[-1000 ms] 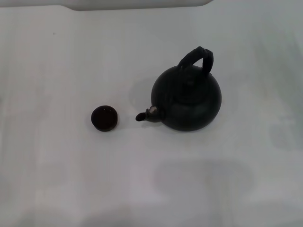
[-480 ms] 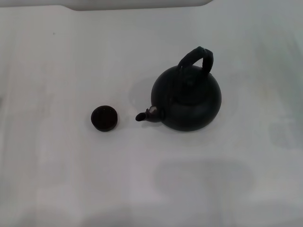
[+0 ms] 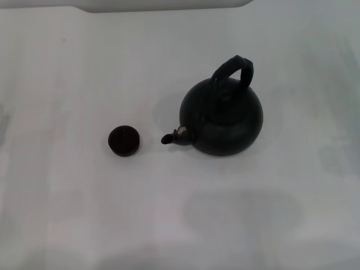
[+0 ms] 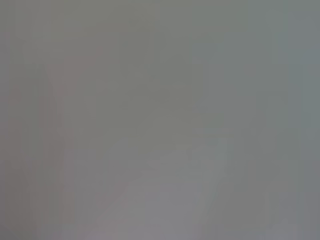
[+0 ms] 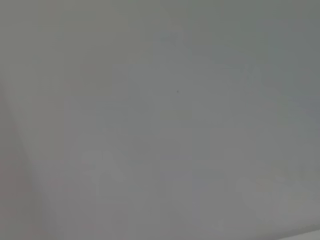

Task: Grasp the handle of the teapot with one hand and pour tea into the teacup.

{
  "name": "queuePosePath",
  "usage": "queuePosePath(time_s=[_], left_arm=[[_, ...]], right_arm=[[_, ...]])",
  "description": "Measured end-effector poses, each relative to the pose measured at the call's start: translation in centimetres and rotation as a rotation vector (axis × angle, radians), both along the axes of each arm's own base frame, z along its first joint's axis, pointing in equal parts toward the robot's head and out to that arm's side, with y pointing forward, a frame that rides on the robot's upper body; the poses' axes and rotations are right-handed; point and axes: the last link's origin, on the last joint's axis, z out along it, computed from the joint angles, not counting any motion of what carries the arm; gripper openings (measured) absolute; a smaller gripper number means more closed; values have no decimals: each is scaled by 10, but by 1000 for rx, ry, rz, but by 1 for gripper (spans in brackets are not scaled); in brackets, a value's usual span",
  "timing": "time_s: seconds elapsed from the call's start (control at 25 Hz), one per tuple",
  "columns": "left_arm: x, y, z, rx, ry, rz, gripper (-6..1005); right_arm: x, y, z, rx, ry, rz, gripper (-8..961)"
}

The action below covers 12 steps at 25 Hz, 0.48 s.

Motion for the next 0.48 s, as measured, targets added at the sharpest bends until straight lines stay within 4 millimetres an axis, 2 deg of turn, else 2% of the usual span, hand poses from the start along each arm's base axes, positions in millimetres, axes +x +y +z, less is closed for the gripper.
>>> queuePosePath(time_s=[0.48], left_arm=[[0, 1, 0, -3, 5, -5, 886]], right_arm=[[-1, 0, -1, -6, 1, 2, 681]])
